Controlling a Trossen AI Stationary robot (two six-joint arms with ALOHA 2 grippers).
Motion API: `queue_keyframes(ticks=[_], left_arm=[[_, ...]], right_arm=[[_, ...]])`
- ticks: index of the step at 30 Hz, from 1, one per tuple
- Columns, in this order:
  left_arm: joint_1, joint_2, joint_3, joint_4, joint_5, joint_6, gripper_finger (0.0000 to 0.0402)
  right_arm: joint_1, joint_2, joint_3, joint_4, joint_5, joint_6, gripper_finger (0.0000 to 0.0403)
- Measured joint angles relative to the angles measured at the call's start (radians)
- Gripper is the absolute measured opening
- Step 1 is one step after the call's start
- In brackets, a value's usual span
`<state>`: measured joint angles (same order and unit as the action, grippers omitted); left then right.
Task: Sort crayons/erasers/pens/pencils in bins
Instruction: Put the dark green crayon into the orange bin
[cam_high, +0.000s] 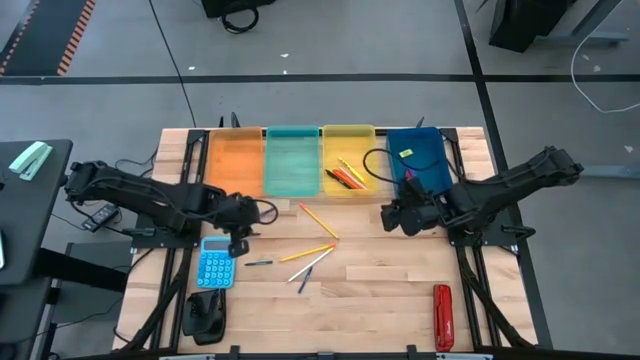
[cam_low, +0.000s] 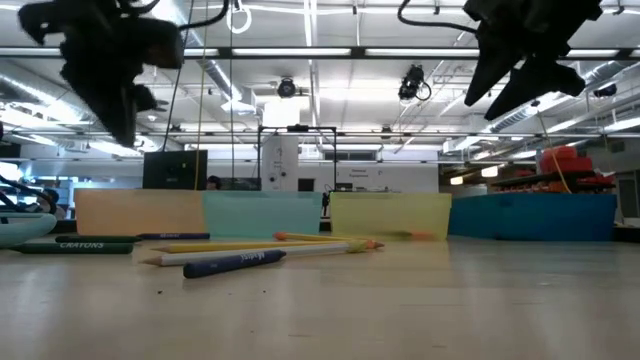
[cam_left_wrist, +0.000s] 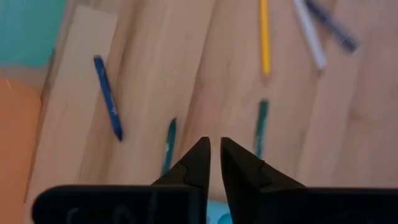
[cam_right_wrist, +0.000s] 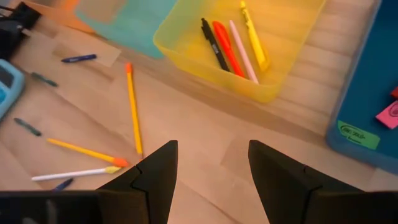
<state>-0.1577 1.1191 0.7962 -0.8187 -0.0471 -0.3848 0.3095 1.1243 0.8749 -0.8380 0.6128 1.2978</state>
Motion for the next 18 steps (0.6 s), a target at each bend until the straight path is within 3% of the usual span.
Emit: queue_keyframes(ticks=[13,18], left_arm=[[0.029,0.000,-0.143,0.052,0.000,0.042,0.0116],[0.060,0.000,-0.201,0.150,0.000,0.042,0.0139]], right_arm=[[-0.034,0.036,0.000,0.002,0.000,0.009,0.0205],[-0.034,0.036,0.000,0.002,-0.001,0.010,0.0205]])
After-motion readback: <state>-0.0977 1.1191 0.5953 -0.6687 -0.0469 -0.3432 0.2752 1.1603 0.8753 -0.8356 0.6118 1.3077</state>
